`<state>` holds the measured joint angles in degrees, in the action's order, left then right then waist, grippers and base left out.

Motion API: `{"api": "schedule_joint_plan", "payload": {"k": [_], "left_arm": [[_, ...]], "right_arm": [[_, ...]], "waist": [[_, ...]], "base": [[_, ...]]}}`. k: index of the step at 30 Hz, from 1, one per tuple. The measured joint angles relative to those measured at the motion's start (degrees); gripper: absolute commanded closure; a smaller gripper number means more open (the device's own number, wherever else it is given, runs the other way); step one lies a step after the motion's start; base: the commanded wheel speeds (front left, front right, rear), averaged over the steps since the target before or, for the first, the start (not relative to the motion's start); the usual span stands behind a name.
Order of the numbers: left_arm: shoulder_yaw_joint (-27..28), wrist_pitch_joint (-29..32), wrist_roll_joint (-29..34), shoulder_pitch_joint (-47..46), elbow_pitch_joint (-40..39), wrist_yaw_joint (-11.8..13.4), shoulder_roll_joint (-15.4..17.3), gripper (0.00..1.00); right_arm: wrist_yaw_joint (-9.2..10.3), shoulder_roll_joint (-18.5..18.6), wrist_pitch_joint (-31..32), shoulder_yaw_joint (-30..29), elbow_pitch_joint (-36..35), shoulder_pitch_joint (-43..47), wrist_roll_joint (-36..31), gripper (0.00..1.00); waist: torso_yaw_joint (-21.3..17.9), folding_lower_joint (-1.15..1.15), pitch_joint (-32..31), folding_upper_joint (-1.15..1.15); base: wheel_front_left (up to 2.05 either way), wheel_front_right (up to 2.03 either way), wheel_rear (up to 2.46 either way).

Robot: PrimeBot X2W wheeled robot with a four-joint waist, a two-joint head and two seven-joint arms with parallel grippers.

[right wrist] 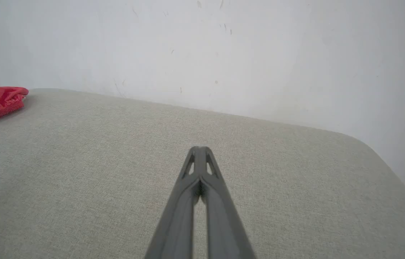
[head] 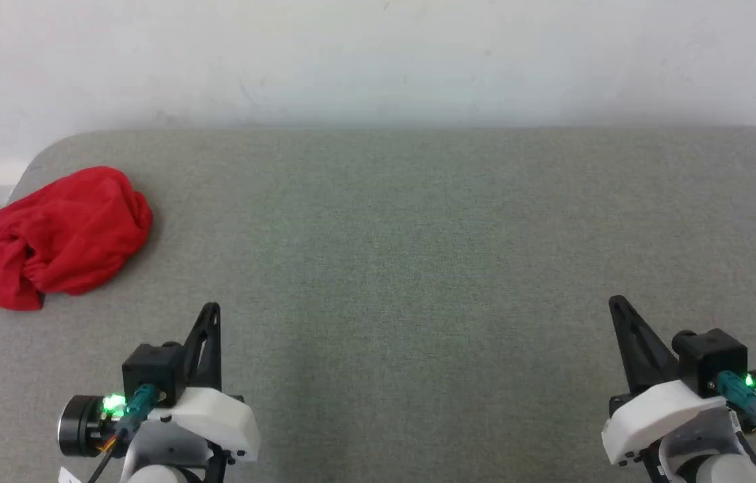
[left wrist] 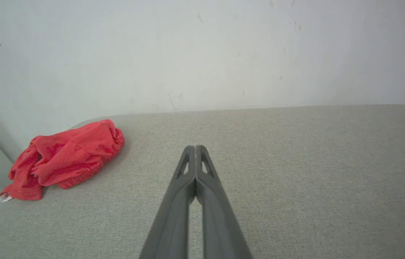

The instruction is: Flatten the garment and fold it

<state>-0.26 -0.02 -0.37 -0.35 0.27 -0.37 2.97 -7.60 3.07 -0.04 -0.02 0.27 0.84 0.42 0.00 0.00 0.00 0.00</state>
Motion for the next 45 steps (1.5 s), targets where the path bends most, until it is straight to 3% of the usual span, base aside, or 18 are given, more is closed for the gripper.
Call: {"api": "schedule_joint_plan", "payload": {"k": [23, 24, 45], "left_arm": [[0.0, 0.0, 0.0, 0.0, 0.0, 0.0, 0.0, 1.0], [0.0, 0.0, 0.0, 0.0, 0.0, 0.0, 0.0, 0.0], [-1.1, -1.6, -0.54, -0.15, 1.71, 0.53, 0.03, 0.0]], "right_arm": [[0.0, 0.0, 0.0, 0.0, 0.0, 0.0, 0.0, 1.0], [0.0, 0.0, 0.0, 0.0, 0.0, 0.0, 0.0, 0.0], [-0.01, 0.04, -1.41, -0.23, 0.79, 0.05, 0.03, 0.0]], "waist": [[0.0, 0.0, 0.0, 0.0], [0.0, 0.0, 0.0, 0.0], [1.78, 0.0, 0.12, 0.0]], "base": [[0.0, 0.0, 0.0], [0.0, 0.0, 0.0], [0.0, 0.0, 0.0]]}}
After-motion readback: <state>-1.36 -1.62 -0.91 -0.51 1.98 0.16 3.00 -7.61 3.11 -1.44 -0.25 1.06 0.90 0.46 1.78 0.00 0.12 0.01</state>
